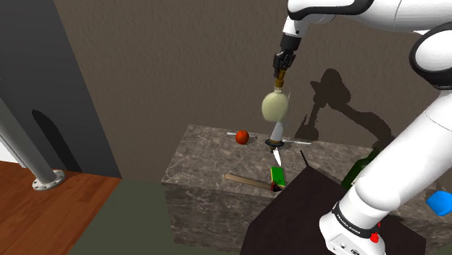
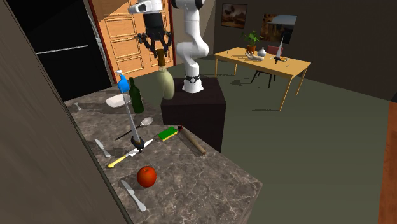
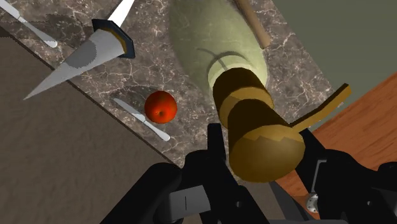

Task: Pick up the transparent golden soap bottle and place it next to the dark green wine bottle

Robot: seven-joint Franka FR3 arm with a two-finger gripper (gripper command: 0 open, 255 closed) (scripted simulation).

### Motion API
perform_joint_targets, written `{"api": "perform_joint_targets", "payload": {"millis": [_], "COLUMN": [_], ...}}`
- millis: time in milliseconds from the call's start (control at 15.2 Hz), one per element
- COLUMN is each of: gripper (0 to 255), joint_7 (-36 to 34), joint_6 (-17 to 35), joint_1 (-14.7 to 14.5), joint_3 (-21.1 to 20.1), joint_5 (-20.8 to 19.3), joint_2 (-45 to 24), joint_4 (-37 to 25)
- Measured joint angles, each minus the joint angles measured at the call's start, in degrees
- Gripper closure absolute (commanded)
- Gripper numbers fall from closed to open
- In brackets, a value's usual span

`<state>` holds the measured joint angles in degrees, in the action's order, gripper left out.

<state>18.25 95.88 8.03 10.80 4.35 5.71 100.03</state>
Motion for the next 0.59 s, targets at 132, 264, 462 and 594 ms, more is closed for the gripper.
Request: {"api": "perform_joint_targets", "payload": {"millis": [132, 264, 462, 594], "gripper": [255, 255, 255, 255], "joint_7": [1.71, 3.35, 6.02, 7.97], "joint_6": [0.07, 0.31, -0.13, -0.58], "joint_1": [0.89, 1.77, 3.2, 4.22], "joint_3": [0.95, 1.89, 3.55, 4.79], "joint_5": [-0.7, -1.49, -2.76, -3.68], "joint_2": [3.16, 6.41, 10.47, 12.82], "joint_4": [3.32, 6.83, 10.51, 12.46]}}
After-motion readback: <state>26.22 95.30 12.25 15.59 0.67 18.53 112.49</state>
